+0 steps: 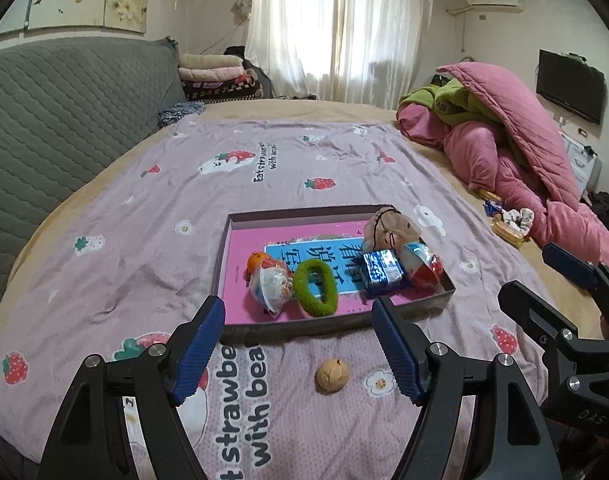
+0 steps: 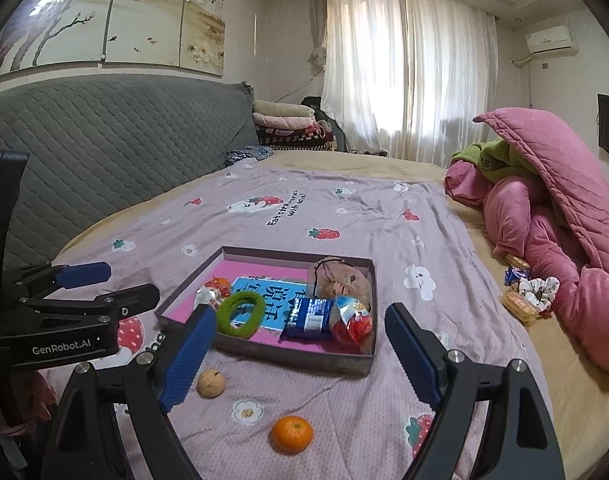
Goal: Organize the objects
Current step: 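Withdraw both open tools from the tray toward the walnut and mandarin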
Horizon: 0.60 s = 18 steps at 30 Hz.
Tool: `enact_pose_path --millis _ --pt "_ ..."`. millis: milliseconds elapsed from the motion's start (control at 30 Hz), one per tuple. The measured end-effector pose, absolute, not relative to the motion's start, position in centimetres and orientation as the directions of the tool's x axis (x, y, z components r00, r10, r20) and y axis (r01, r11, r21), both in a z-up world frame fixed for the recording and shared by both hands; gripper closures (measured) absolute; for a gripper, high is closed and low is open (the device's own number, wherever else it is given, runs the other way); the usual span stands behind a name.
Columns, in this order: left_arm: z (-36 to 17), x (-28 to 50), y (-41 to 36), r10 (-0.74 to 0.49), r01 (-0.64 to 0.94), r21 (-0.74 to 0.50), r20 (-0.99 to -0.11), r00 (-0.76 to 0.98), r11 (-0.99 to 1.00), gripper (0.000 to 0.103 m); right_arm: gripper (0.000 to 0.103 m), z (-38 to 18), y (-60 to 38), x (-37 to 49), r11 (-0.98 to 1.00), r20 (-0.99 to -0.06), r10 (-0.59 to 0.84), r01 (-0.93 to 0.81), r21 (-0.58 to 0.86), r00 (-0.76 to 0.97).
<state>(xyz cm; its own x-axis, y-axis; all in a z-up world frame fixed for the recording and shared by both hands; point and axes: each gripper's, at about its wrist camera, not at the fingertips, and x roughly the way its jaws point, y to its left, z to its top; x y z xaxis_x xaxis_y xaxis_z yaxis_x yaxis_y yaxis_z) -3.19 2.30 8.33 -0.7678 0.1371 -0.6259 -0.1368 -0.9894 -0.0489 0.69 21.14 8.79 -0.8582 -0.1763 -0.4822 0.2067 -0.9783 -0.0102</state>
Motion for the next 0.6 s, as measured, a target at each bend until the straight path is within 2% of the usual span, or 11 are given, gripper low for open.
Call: enact_pose_path --millis 600 --pt "4.9 -1.7 2.1 0.140 -0.158 -0.036 -0.679 -0.721 -0.987 0.026 0.017 6.7 20.9 2.6 -0.976 -0.530 -0.177 0.219 -0.017 -0.829"
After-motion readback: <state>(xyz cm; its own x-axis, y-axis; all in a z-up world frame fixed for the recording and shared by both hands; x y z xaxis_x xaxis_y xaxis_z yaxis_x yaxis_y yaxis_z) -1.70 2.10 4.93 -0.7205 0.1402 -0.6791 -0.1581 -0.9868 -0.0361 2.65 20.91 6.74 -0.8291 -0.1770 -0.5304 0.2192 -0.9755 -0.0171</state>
